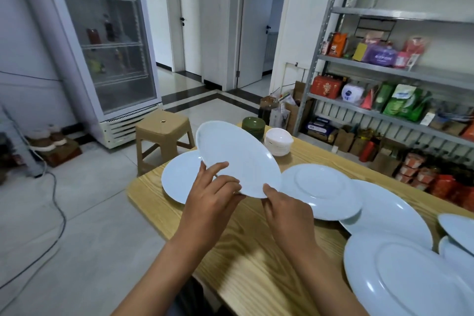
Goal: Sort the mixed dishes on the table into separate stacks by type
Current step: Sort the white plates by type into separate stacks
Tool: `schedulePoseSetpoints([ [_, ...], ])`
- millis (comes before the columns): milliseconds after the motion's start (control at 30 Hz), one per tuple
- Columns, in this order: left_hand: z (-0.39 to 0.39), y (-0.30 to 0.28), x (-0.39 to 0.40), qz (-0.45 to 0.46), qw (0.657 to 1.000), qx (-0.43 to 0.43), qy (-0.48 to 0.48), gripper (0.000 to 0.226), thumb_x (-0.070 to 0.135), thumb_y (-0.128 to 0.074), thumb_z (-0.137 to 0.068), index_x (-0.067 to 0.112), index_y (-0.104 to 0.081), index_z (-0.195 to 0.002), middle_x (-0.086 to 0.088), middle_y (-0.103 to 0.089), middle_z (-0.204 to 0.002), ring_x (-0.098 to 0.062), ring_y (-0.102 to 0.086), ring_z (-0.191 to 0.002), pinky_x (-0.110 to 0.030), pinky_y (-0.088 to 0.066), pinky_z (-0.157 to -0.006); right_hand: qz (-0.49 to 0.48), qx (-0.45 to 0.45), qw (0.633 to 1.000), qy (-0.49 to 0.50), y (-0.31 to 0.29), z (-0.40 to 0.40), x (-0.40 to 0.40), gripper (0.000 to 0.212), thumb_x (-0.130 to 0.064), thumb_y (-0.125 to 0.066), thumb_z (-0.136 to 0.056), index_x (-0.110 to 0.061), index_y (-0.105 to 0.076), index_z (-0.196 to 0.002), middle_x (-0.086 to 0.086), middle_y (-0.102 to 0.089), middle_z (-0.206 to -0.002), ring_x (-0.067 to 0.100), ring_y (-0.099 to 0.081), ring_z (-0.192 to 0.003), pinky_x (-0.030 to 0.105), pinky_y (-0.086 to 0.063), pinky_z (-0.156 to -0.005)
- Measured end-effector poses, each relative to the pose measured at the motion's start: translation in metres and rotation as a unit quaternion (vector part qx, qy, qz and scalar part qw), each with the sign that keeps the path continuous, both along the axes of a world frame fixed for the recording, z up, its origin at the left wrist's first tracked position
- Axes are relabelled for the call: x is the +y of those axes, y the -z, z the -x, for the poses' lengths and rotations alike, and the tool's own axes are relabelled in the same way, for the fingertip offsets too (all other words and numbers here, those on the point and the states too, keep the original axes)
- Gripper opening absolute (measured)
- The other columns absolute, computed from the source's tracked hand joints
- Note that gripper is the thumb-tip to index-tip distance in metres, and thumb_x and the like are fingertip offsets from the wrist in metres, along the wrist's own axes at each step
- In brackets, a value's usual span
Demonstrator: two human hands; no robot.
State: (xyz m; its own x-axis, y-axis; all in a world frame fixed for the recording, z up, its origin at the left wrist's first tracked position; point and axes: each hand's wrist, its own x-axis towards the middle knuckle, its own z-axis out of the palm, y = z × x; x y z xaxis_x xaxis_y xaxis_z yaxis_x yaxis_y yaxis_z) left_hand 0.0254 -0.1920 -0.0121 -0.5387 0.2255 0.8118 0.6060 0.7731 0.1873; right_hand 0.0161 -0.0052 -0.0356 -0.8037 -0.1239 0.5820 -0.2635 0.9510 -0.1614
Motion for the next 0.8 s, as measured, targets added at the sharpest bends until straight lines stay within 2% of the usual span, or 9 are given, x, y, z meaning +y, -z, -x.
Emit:
schedulePoseSetpoints([
  [67,0.003,0.01,-0.009,-0.045,0.998,-0.035,-0.006,0.011,0.021,-0.073,-0.083,0.011,-0.071,-0.087,0.003,-0.07,-0.092,-0.022,-0.053,-0.121,-0.054,-0.046,-0.095,0.061,-0.018,0.998,-0.002,0.002,0.0,-0.006,0.027,-0.027,-0.053,-0.089,-0.022,-0.066,-0.112,-0.001,-0.067,-0.069,0.02,-0.062,-0.057,0.035,-0.048,-0.046],
  [133,0.003,0.019,-0.017,-0.087,0.994,-0.067,-0.013,0.014,0.017,-0.078,-0.077,0.011,-0.071,-0.088,0.004,-0.07,-0.092,-0.021,-0.054,-0.122,-0.052,-0.048,-0.092,0.138,-0.063,0.988,-0.005,0.004,-0.001,-0.01,0.039,-0.029,-0.054,-0.093,-0.027,-0.053,-0.132,-0.004,-0.069,-0.086,0.019,-0.065,-0.075,0.036,-0.052,-0.063],
  [200,0.002,0.029,-0.022,-0.111,0.99,-0.079,-0.02,0.015,0.012,-0.079,-0.075,0.01,-0.07,-0.087,0.004,-0.069,-0.091,-0.022,-0.055,-0.12,-0.052,-0.048,-0.092,0.22,-0.092,0.971,0.012,0.011,-0.003,-0.011,0.044,-0.033,-0.055,-0.094,-0.031,-0.043,-0.136,-0.006,-0.066,-0.086,0.013,-0.063,-0.079,0.032,-0.05,-0.068],
  [267,0.0,0.038,-0.027,-0.123,0.987,-0.091,-0.04,0.016,0.008,-0.08,-0.073,0.01,-0.07,-0.085,0.004,-0.069,-0.089,-0.02,-0.056,-0.119,-0.045,-0.048,-0.095,0.297,-0.133,0.944,0.052,0.021,-0.006,-0.012,0.032,-0.033,-0.057,-0.092,-0.031,-0.05,-0.124,-0.007,-0.059,-0.069,0.007,-0.058,-0.068,0.03,-0.044,-0.062],
  [367,0.0,0.048,-0.033,-0.15,0.979,-0.119,-0.071,0.018,0.003,-0.082,-0.069,0.01,-0.071,-0.081,0.006,-0.069,-0.085,-0.019,-0.057,-0.116,-0.015,-0.037,-0.1,0.44,-0.162,0.877,0.102,0.034,-0.013,-0.017,0.004,-0.031,-0.061,-0.091,-0.027,-0.06,-0.091,-0.006,-0.06,-0.064,0.016,-0.06,-0.068,0.034,-0.046,-0.064],
  [467,0.0,0.056,-0.035,-0.174,0.969,-0.149,-0.087,0.018,0.001,-0.083,-0.068,0.011,-0.072,-0.078,0.009,-0.068,-0.084,-0.019,-0.058,-0.115,-0.006,-0.031,-0.098,0.494,-0.159,0.841,0.151,0.039,-0.018,-0.018,0.013,-0.033,-0.06,-0.09,-0.026,-0.06,-0.08,-0.01,-0.064,-0.072,0.013,-0.062,-0.074,0.036,-0.049,-0.071],
  [567,0.0,0.062,-0.034,-0.202,0.96,-0.173,-0.093,0.018,0.004,-0.083,-0.069,0.013,-0.071,-0.078,0.014,-0.066,-0.085,-0.013,-0.058,-0.114,-0.004,-0.03,-0.096,0.553,-0.189,0.791,0.18,0.04,-0.018,-0.013,0.008,-0.032,-0.061,-0.083,-0.029,-0.06,-0.09,-0.006,-0.066,-0.069,0.015,-0.064,-0.062,0.046,-0.054,-0.076],
  [667,0.0,0.069,-0.032,-0.226,0.949,-0.197,-0.101,0.016,0.007,-0.083,-0.07,0.015,-0.071,-0.079,0.013,-0.068,-0.088,-0.012,-0.058,-0.116,-0.003,-0.031,-0.096,0.648,-0.205,0.713,0.172,0.045,-0.018,-0.001,0.033,-0.021,-0.058,-0.078,-0.022,-0.054,-0.111,0.008,-0.066,-0.058,0.026,-0.061,-0.042,0.048,-0.057,-0.061],
  [800,-0.003,0.075,-0.03,-0.219,0.942,-0.232,-0.102,0.014,0.011,-0.08,-0.075,0.015,-0.07,-0.083,0.013,-0.066,-0.092,-0.011,-0.053,-0.12,0.001,-0.026,-0.095,0.738,-0.209,0.624,0.148,0.041,-0.014,0.009,0.053,-0.012,-0.058,-0.079,-0.017,-0.042,-0.13,0.018,-0.07,-0.071,0.03,-0.063,-0.048,0.04,-0.054,-0.053],
])
